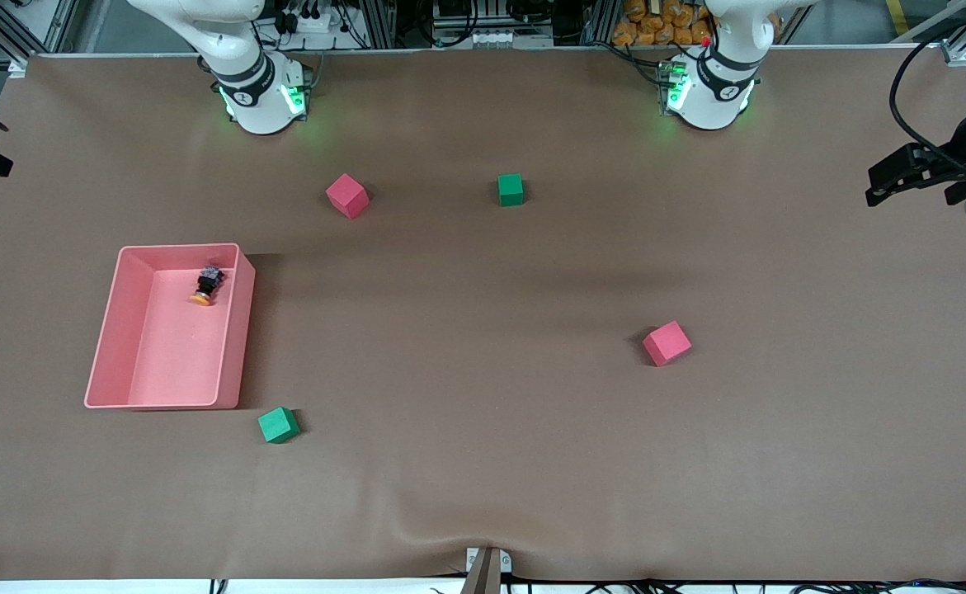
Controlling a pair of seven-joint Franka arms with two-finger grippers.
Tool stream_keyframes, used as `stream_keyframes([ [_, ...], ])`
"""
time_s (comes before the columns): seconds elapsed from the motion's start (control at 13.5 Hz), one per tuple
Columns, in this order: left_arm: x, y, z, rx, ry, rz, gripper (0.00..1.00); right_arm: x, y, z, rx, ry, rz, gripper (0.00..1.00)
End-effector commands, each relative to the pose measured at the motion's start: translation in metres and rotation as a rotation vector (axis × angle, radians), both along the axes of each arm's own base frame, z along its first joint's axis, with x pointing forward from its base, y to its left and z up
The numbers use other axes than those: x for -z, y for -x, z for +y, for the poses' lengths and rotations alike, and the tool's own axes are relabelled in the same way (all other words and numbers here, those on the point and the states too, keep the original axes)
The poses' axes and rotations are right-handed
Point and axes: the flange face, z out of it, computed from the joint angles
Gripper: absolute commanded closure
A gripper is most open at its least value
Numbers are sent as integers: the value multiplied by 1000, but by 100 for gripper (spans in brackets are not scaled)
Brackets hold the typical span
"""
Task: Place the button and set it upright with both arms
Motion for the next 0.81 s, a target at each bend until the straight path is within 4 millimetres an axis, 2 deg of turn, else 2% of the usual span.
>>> stream_keyframes([
  [0.0, -7, 5, 1, -9, 1, 12, 0, -5, 5, 1, -8, 1, -4, 0],
  [0.44, -4, 5, -2, 2, -10, 21, 0, -5, 4, 2, -8, -9, -8, 0],
  [0.74, -2, 8, -5, -5, -11, 40, 0, 7, -5, -3, 1, -16, 9, 0],
])
